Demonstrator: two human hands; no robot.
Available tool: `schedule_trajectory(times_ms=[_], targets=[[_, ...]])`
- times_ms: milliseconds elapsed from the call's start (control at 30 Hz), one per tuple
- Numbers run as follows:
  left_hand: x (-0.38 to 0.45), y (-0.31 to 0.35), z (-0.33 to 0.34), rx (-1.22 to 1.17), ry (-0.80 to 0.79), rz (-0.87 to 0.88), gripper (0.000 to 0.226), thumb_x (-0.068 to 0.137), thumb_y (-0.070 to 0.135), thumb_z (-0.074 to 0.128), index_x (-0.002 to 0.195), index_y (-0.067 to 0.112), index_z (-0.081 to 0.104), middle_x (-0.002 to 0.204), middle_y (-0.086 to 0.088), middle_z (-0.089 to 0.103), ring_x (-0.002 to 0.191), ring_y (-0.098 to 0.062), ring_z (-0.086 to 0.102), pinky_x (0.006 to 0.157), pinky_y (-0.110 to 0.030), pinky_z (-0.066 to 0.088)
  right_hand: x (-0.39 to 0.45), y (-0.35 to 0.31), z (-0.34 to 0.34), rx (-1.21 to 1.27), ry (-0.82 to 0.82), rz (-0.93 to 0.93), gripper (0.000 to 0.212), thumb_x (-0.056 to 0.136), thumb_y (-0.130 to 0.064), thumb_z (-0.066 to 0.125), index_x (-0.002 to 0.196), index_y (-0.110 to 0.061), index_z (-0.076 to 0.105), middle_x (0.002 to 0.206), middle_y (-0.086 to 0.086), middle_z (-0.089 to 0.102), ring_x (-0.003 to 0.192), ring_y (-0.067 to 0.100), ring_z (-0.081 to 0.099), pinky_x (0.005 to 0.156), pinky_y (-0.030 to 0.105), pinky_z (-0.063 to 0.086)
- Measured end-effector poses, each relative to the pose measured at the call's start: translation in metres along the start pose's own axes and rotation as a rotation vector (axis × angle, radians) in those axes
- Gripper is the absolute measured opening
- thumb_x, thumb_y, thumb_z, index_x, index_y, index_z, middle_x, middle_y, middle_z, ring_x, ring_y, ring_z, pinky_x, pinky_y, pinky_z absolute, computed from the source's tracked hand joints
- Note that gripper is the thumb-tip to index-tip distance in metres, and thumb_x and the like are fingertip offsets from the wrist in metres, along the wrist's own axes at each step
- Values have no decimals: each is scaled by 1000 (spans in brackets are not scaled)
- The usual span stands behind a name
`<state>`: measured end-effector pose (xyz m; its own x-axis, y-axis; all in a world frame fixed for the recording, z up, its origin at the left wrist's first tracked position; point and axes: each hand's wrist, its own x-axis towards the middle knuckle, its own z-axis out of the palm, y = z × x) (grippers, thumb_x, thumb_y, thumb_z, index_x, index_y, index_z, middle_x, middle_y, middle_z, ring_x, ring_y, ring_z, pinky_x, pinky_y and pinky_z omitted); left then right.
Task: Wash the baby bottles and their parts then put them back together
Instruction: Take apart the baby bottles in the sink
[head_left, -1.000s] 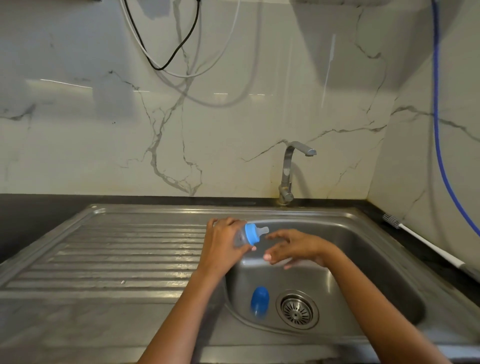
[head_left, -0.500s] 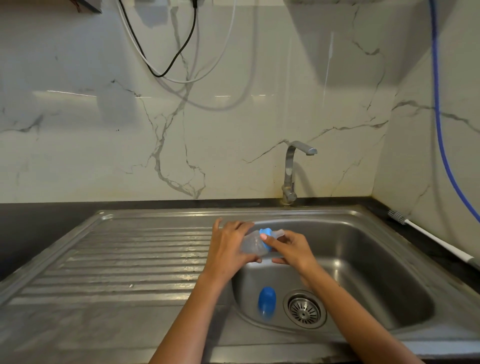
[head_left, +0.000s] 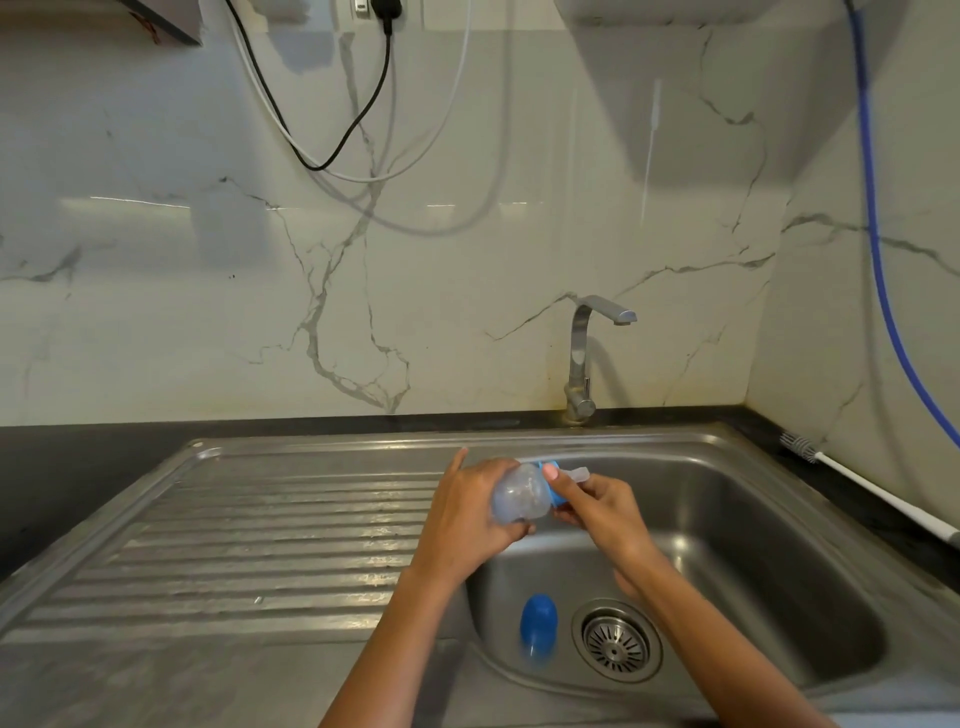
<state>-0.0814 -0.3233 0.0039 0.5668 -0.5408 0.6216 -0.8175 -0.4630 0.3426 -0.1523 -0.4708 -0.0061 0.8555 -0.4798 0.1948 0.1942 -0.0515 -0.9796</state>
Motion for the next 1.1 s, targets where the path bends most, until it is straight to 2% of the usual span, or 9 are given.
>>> schedule_trajectory(times_ms=[167, 333, 467, 533, 600, 700, 833, 933, 1100], targets=[[9, -5, -9, -51, 18, 23, 63, 61, 31, 85, 118, 16, 64, 107, 3, 69, 98, -11, 63, 117, -32, 23, 0, -5, 0, -3, -42, -77, 30, 82, -30, 68, 94, -3, 71, 87, 11, 74, 87, 21, 70, 81, 28, 57], [8, -4, -14, -263, -42, -40, 57, 57, 30, 87, 111, 17, 71, 89, 14, 72, 77, 6, 60, 113, -22, 26, -6, -17, -6, -35, -115, -220, 19, 83, -8, 69, 100, 2, 70, 97, 14, 73, 94, 21, 69, 83, 24, 55], [7, -5, -19, -481, -94, -86, 60, 55, 34, 91, 110, 24, 72, 82, 28, 67, 79, 7, 61, 84, -16, 45, -4, -37, -21, -37, -294, -245, 38, 80, 0, 69, 115, -14, 65, 109, 3, 72, 101, 6, 67, 79, 13, 51], [6, -1, -19, -405, -21, -82, 60, 55, 34, 90, 111, 24, 71, 88, 22, 70, 85, 6, 62, 101, -27, 40, -3, -39, -25, -22, -364, -162, 51, 82, 0, 68, 126, -25, 56, 112, -5, 71, 104, 3, 65, 79, 10, 49], [3, 0, -17, -244, 26, -72, 63, 58, 36, 89, 116, 21, 69, 100, 10, 72, 94, -2, 64, 116, -29, 21, -3, -35, -21, -59, -345, -80, 50, 87, -11, 65, 130, -30, 49, 110, -8, 70, 102, 2, 65, 77, 11, 51], [0, -2, -14, -92, 17, -34, 63, 62, 37, 85, 120, 19, 65, 111, 6, 69, 103, -8, 61, 119, -27, 11, -7, -26, -9, -202, -200, 8, 34, 91, -34, 56, 120, -18, 54, 114, 7, 64, 96, 10, 65, 72, 22, 58], [-1, 1, -10, 65, 36, 35, 65, 64, 39, 84, 122, 21, 63, 121, 3, 55, 115, -12, 47, 103, -25, 33, -5, -17, -1, -365, -85, -42, 36, 90, -39, 58, 106, -7, 59, 93, 6, 66, 81, 13, 66, 61, 29, 58], [0, 1, -13, 53, 57, 17, 63, 61, 39, 85, 118, 20, 66, 107, 2, 53, 101, -13, 47, 85, -24, 41, -1, -18, -8, -221, -190, -63, 28, 90, -19, 63, 115, -5, 59, 101, 9, 66, 89, 15, 66, 68, 24, 58], [1, 0, -14, 49, 38, 3, 63, 63, 35, 85, 120, 19, 66, 100, 2, 55, 97, -15, 50, 86, -27, 41, 0, -22, -23, -226, -345, -161, 45, 84, -8, 71, 125, -22, 58, 117, -8, 60, 95, -3, 64, 76, 13, 52]])
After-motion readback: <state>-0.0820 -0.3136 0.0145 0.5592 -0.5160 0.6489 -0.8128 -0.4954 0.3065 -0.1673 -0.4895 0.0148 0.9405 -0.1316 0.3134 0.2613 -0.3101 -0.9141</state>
